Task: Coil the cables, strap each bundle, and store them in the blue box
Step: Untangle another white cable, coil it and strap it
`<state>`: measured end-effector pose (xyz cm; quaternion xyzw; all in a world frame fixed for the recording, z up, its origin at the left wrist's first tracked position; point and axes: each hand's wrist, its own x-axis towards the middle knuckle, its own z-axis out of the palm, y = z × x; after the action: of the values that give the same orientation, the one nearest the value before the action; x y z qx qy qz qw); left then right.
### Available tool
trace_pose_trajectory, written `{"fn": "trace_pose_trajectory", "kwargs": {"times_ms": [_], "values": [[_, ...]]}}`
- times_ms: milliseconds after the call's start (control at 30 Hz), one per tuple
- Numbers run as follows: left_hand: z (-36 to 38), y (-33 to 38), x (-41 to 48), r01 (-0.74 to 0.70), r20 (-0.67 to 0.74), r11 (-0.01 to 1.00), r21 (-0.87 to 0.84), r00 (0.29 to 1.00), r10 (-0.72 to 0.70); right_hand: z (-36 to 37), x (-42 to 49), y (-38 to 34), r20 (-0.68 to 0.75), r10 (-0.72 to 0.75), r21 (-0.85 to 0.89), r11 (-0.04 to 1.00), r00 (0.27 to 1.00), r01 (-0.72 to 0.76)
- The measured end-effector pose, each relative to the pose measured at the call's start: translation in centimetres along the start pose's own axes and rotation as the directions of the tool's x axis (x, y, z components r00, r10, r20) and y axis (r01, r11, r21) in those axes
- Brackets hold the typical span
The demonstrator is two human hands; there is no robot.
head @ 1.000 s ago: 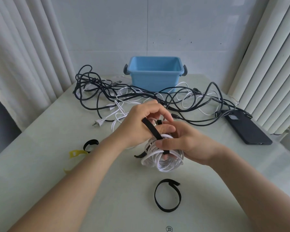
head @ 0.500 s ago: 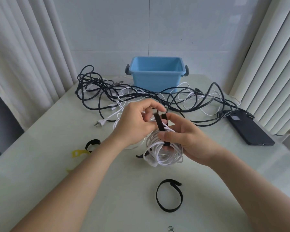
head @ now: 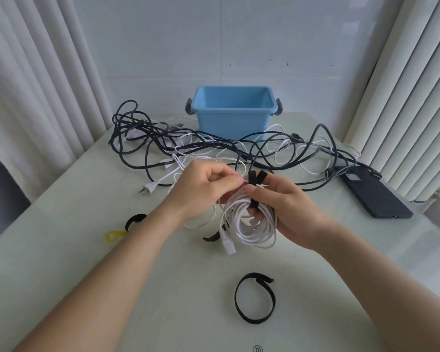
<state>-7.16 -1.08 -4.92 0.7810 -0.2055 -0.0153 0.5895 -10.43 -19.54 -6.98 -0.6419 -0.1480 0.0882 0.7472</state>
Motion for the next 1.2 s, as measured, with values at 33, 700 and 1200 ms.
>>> {"fn": "trace_pose_trajectory", "kwargs": {"times_ms": [33,700,1200], "values": [[0.1,0.0,-0.1,-0.024,0.003,1.000,0.014,1.000,0.024,0.1,-0.1,0.0,-0.001,-0.014,-0.026,1.000,1.000,0.014],[1.1,0.7,-0.8,-0.239,0.050,0.966,-0.100,0.968,0.244,0.2,-0.6,-0.8,0.167,0.002,-0.263,0.964,0.986,0.043],[1.2,0.2,-0.2,-0.356,-0.084,0.933,0.045,0.930,0.358,0.2,-0.3,-0.1,0.186,0.000,-0.062,0.998,0.983,0.012]]}}
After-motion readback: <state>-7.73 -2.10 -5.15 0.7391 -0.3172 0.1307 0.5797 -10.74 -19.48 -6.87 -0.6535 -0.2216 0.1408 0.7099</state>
